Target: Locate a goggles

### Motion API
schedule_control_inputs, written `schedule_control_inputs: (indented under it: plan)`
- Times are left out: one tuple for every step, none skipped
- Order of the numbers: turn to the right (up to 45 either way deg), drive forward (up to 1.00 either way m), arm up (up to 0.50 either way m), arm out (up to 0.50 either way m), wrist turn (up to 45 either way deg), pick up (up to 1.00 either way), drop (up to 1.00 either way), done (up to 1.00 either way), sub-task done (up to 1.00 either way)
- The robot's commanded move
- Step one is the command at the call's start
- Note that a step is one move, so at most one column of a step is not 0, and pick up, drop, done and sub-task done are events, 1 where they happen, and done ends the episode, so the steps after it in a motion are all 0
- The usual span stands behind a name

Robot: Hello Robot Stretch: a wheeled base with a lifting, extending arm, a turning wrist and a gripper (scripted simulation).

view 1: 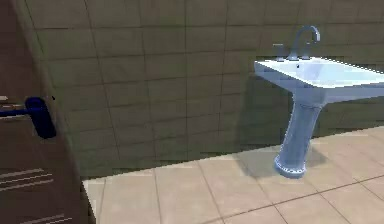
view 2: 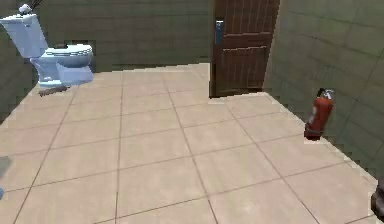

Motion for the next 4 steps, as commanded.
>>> schedule_control_inputs:
  plan:
    - [-45.0, 0.0, 0.0, 0.0, 0.0, 0.0, 0.0, 0.0, 0.0]
    - [-45.0, 0.0, 0.0, 0.0, 0.0, 0.0, 0.0, 0.0, 0.0]
    - [-21.0, 0.0, 0.0, 0.0, 0.0, 0.0, 0.0, 0.0, 0.0]
    - [0.0, 1.0, 0.0, 0.0, 0.0, 0.0, 0.0, 0.0, 0.0]
